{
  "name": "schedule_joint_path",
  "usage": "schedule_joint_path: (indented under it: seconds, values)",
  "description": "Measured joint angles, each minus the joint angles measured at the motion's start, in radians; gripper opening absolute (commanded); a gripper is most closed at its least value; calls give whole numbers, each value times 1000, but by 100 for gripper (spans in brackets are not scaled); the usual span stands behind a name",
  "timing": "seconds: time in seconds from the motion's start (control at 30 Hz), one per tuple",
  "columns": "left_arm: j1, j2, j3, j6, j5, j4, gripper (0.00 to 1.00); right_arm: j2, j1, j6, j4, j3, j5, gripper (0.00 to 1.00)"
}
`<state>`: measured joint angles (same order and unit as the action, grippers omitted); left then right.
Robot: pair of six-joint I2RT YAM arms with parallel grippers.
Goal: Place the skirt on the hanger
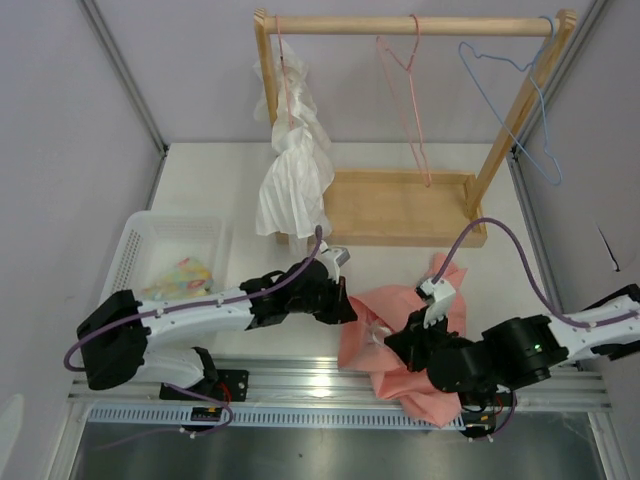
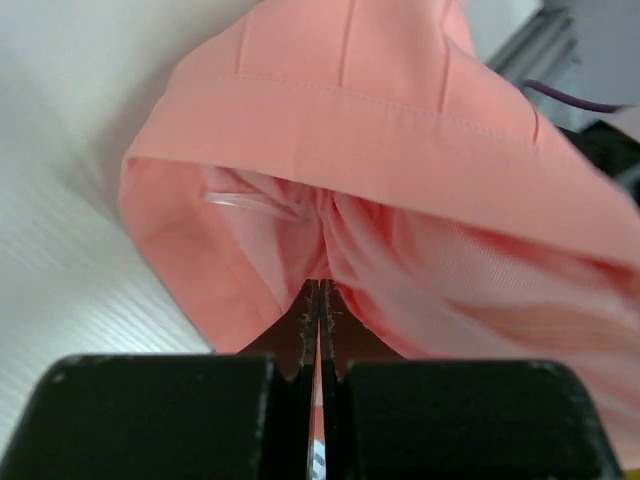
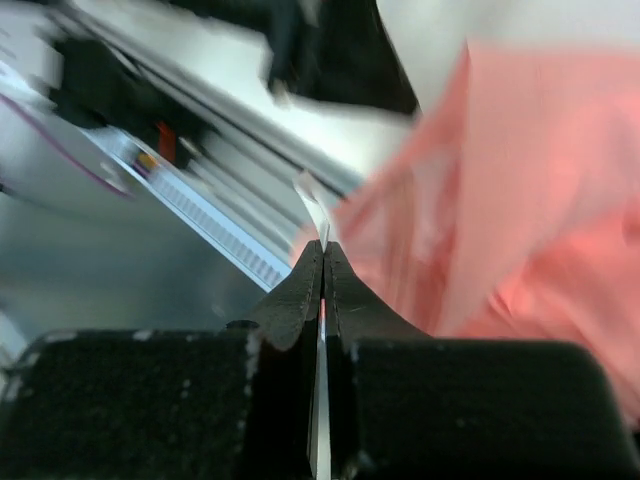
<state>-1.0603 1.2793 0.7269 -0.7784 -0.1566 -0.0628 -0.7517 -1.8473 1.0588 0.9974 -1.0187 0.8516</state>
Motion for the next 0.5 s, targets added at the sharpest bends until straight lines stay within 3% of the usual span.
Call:
schedule_joint_path:
  seconds: [0.17, 0.33, 0.47, 0.5]
  values:
    - [-2, 130, 1, 5, 42, 22, 0, -42, -106, 334, 223, 108, -47, 0]
    - [-13, 247, 8, 11, 66, 40, 0, -64, -132, 570, 299, 135, -107, 0]
    - [-17, 254, 27, 23, 97, 35, 10, -35, -141, 662, 322, 155, -138, 0]
    - [-17, 254, 40, 29, 107, 35, 16, -24, -141, 672, 322, 154, -138, 0]
